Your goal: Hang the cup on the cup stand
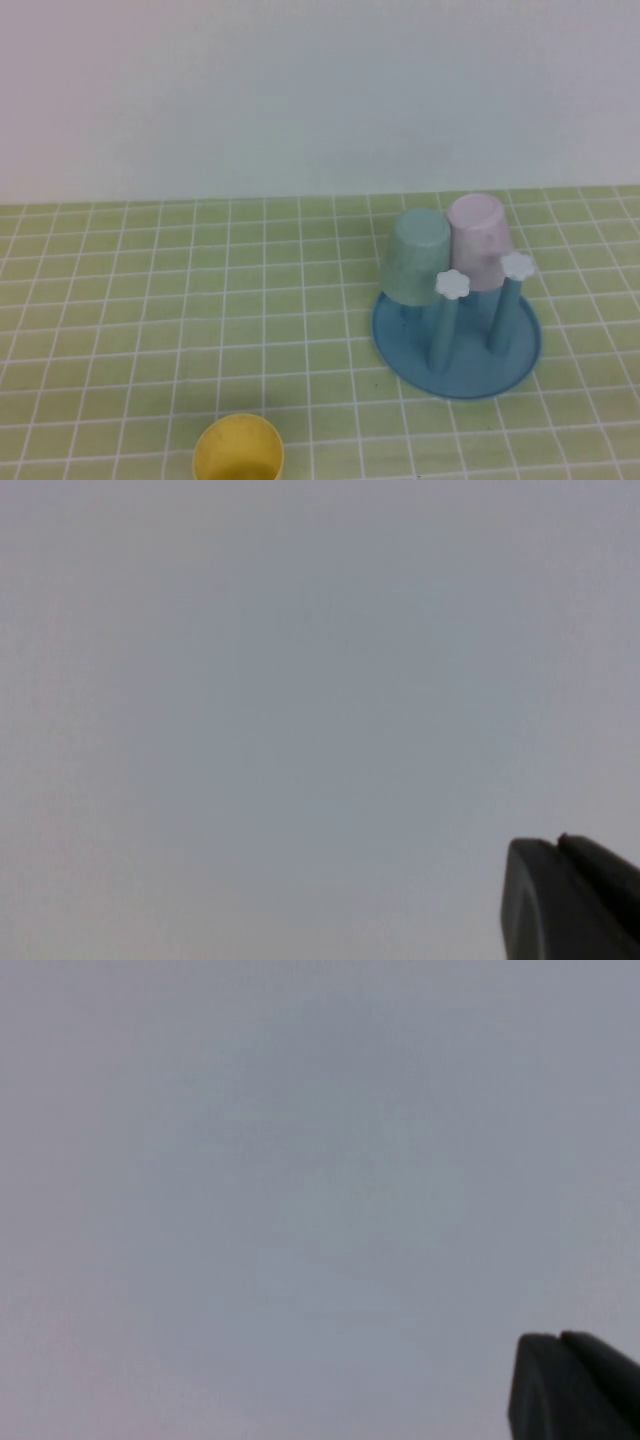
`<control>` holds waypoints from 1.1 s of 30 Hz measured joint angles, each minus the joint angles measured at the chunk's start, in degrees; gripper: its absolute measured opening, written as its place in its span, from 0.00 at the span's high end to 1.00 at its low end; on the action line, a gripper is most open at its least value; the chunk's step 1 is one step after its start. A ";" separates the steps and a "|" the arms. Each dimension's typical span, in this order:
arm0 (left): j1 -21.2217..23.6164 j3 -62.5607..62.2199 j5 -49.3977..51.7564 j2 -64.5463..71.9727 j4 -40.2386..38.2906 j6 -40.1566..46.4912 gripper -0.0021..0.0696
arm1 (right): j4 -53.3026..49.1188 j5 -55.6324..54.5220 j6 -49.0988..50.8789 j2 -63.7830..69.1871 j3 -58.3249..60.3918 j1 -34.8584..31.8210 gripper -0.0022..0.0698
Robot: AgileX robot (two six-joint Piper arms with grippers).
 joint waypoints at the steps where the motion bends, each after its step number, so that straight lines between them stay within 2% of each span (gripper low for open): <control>1: 0.00 -1.51 1.28 0.00 3.80 -3.85 0.97 | -0.33 0.00 0.00 0.00 -1.58 0.00 0.97; 6: 0.00 -9.92 6.43 0.29 28.77 -23.20 0.97 | -7.18 5.09 0.00 0.17 -13.65 0.00 0.97; 8: 0.00 -12.99 6.16 1.65 36.55 -29.74 0.97 | -8.86 10.33 -0.10 1.42 -18.23 0.00 0.97; 9: 0.00 -14.20 5.95 2.76 40.14 -37.18 0.97 | -9.14 13.19 -0.10 2.68 -20.60 0.00 0.97; 10: 0.00 -15.07 5.79 3.73 43.32 -36.76 0.97 | -9.41 15.58 -0.10 4.27 -22.32 0.00 0.97; 12: 0.00 -16.86 4.55 6.59 48.83 -44.30 0.97 | -9.86 21.22 -0.34 8.16 -26.02 0.00 0.97; 16: 0.00 -17.87 -1.59 12.56 56.77 -57.21 0.97 | -9.83 29.02 -1.24 16.12 -29.81 0.00 0.97; 18: 0.00 -17.87 -4.02 14.43 59.89 -60.90 0.97 | -9.16 31.09 -1.45 19.88 -30.14 0.00 0.97; 27: 0.00 -17.87 -3.76 15.07 65.31 -61.20 0.97 | 1.79 33.66 -1.75 28.18 -30.37 0.00 0.97; 31: 0.00 -18.00 -3.93 17.20 75.65 -70.46 0.97 | 4.06 34.52 -5.89 31.10 -30.37 0.00 0.97; 33: 0.00 -18.50 -5.68 19.77 83.01 -76.43 0.97 | 6.16 35.68 -11.11 32.52 -30.37 0.00 0.97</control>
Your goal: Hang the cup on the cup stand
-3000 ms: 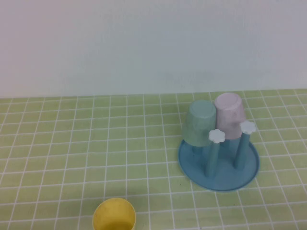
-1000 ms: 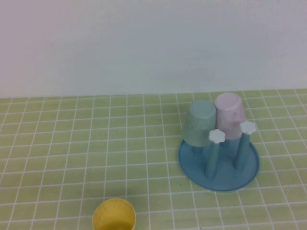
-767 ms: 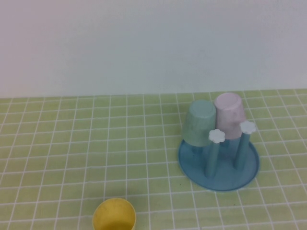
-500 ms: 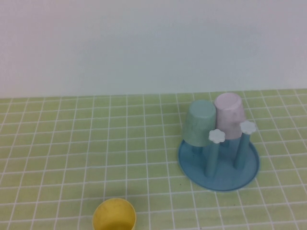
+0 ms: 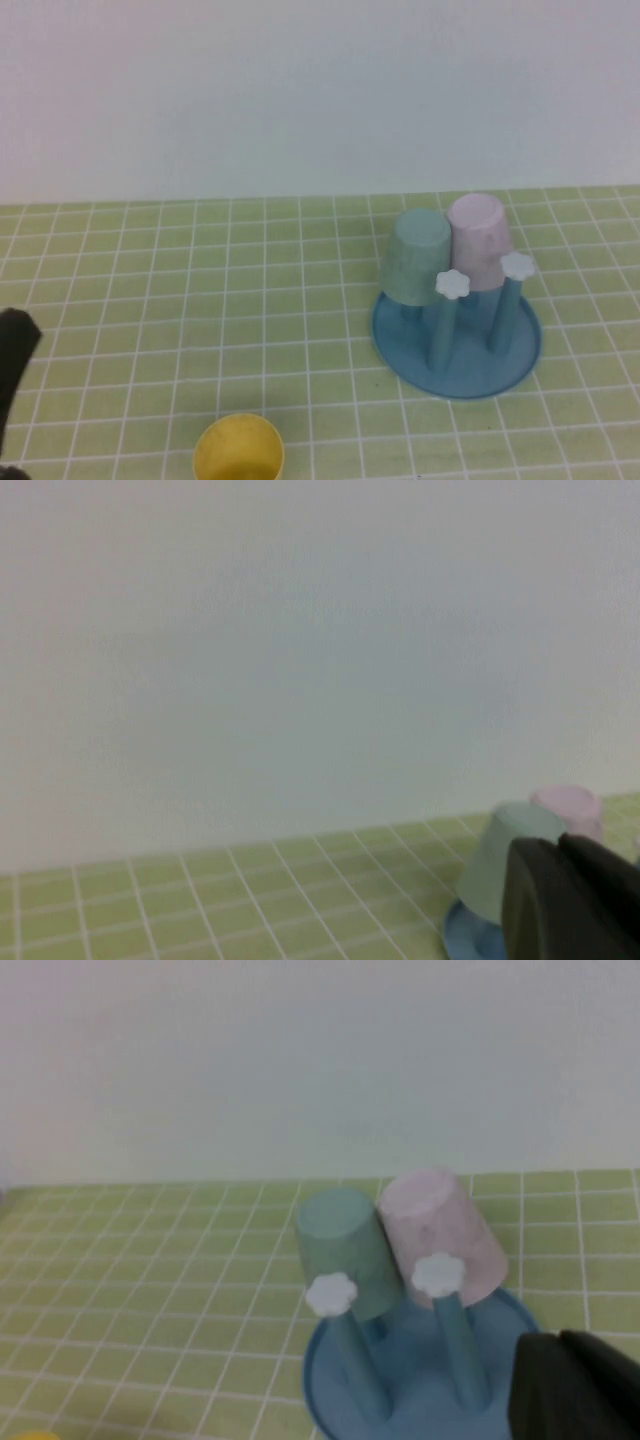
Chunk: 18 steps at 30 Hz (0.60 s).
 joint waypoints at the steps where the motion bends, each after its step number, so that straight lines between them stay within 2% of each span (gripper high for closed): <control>1: 0.00 -0.24 -1.25 1.27 1.08 -1.06 0.97 | 1.42 0.56 -2.94 0.51 0.00 0.00 0.97; 7: 0.00 -4.14 -10.35 11.61 1.87 0.33 0.97 | 18.37 6.99 -31.47 2.83 0.00 0.00 0.97; 10: 0.00 -6.68 -13.10 17.62 1.87 -0.33 0.97 | 24.84 9.77 -40.68 2.97 0.00 0.00 0.97; 18: 0.00 -10.81 -19.64 30.36 2.12 -0.61 0.97 | 28.62 11.59 -46.74 2.97 0.00 0.00 0.97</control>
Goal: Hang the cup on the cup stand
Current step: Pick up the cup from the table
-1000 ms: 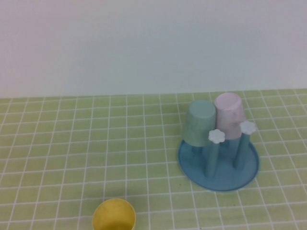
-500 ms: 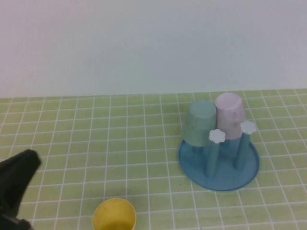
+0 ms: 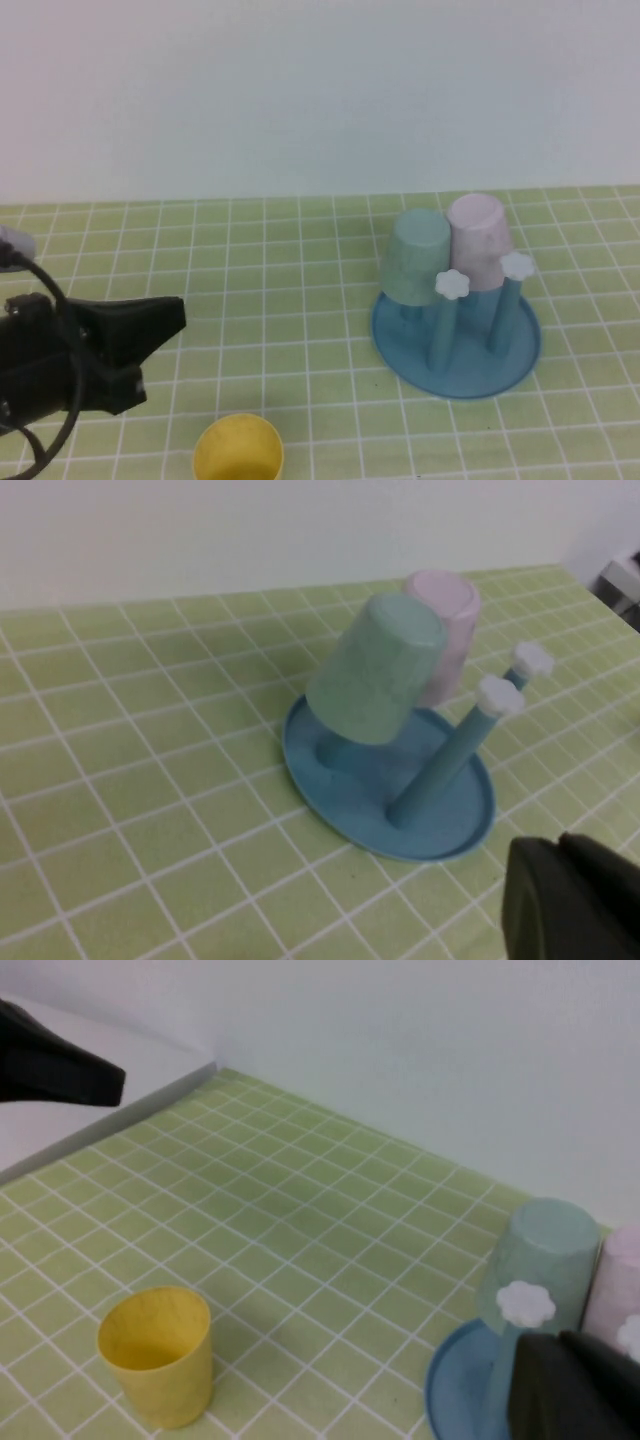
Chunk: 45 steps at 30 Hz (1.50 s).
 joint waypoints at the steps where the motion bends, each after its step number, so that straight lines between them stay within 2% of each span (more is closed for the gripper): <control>1: 0.00 -0.22 -0.89 0.91 0.00 0.00 0.97 | 0.04 0.11 -0.23 0.00 0.00 0.00 0.97; 8: 0.10 -0.36 2.19 3.52 0.00 0.10 0.97 | 0.27 0.33 -0.75 0.00 0.00 0.00 0.97; 26: 0.15 -0.36 -0.20 3.12 -0.22 -0.31 0.97 | 0.31 0.33 -0.75 0.00 0.00 0.00 0.97; 30: 0.15 -0.23 2.25 3.21 -10.55 5.57 0.97 | 0.31 0.33 -0.75 0.00 0.00 0.00 0.97; 31: 0.15 -0.23 4.49 3.21 -14.59 13.95 0.97 | 0.31 0.33 -0.75 0.00 0.00 0.00 0.97; 32: 0.15 -0.23 5.77 3.21 -18.19 17.22 0.97 | 0.31 0.33 -0.75 0.00 0.00 0.00 0.97; 33: 0.05 -0.23 5.06 3.21 -22.95 16.12 0.97 | 0.31 0.33 -0.75 0.00 0.00 0.00 0.97; 34: 0.05 -0.23 6.45 3.21 -27.91 20.10 0.97 | 0.31 0.33 -0.75 0.00 0.00 0.00 0.97; 35: 0.05 -0.23 11.38 3.21 -31.97 27.88 0.97 | 0.31 0.33 -0.75 0.00 0.00 0.00 0.97; 36: 0.05 -0.23 10.75 3.21 -37.28 26.95 0.97 | 0.31 0.33 -0.75 0.00 0.00 0.00 0.97; 37: 0.05 -0.23 15.93 3.21 -42.95 35.79 0.97 | 0.31 0.33 -0.75 0.00 0.00 0.00 0.97; 38: 0.05 -0.33 17.69 3.21 -46.01 39.54 0.97 | 0.31 0.33 -0.75 0.00 0.00 0.00 0.97; 39: 0.05 -0.33 17.73 3.11 -48.82 38.45 0.97 | 0.31 0.33 -0.75 0.00 0.00 0.00 0.97; 41: 0.05 -0.43 24.00 3.11 -51.77 47.27 0.97 | 0.31 0.33 -0.75 0.00 0.00 0.00 0.97; 45: -1.65 -0.55 30.36 3.11 -51.33 48.09 0.97 | 0.31 0.33 -0.75 0.00 0.00 0.00 0.97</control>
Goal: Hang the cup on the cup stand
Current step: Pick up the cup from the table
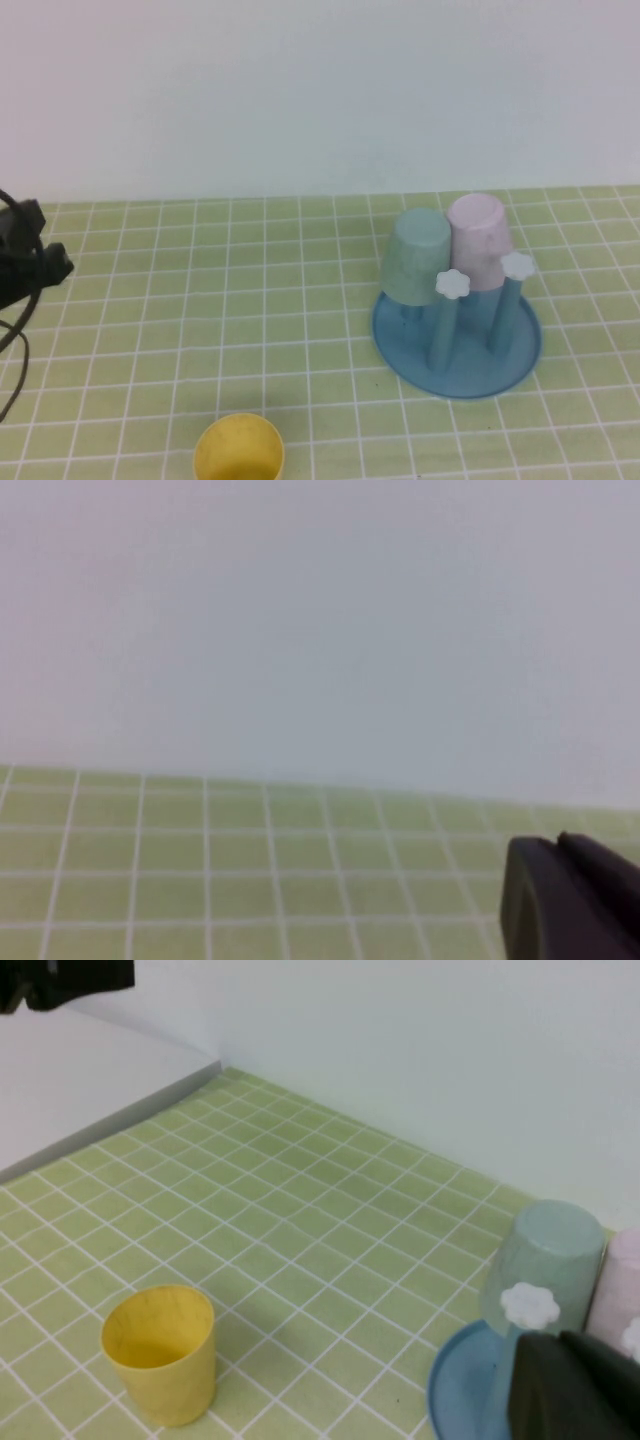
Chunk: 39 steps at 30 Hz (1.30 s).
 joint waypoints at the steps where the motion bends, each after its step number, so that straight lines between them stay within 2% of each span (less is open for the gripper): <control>1: -0.14 -0.13 2.16 0.52 -0.13 0.76 0.97 | 0.00 0.00 0.00 0.00 0.00 0.00 0.97; 4: -4.89 -1.44 8.37 0.52 -3.01 7.43 0.97 | 0.00 0.00 0.00 0.00 0.00 0.00 0.97; 9: -16.13 -4.68 26.33 0.62 -15.31 26.62 0.97 | 0.00 0.00 0.00 0.00 0.00 0.00 0.97; 13: -22.29 -7.85 36.75 0.62 -23.39 31.18 0.97 | 0.00 0.00 0.00 0.00 0.00 0.00 0.97; 19: -24.24 -11.09 48.88 0.62 -43.17 41.39 0.97 | 0.00 0.02 0.00 0.00 0.00 0.00 0.97; 27: -24.47 -11.20 52.50 3.19 -56.17 56.02 0.96 | 0.00 0.12 0.00 0.00 0.00 0.00 0.97; 30: -24.47 -11.64 53.16 6.87 -58.97 58.77 0.84 | 0.00 0.14 0.00 0.00 0.00 0.00 0.97; 32: -24.47 -12.31 54.28 9.54 -59.85 60.80 0.67 | 0.00 0.14 0.00 0.00 0.00 0.00 0.97; 33: -24.47 -12.77 54.33 10.72 -59.64 61.45 0.81 | 0.00 0.24 0.00 0.00 0.00 0.00 0.97; 34: -24.47 -12.69 54.45 12.05 -59.83 61.94 0.53 | 0.00 0.24 0.00 0.00 0.00 0.00 0.97; 35: -24.47 -13.01 54.45 12.95 -59.02 62.35 0.47 | 0.00 0.24 0.00 0.00 0.00 0.00 0.97; 37: -24.47 -13.95 54.45 14.46 -57.87 62.86 0.42 | 0.10 0.24 0.00 0.00 0.00 0.00 0.97; 39: -24.47 -15.02 54.58 16.43 -57.57 65.37 0.44 | 0.10 0.24 0.00 0.00 0.00 0.00 0.97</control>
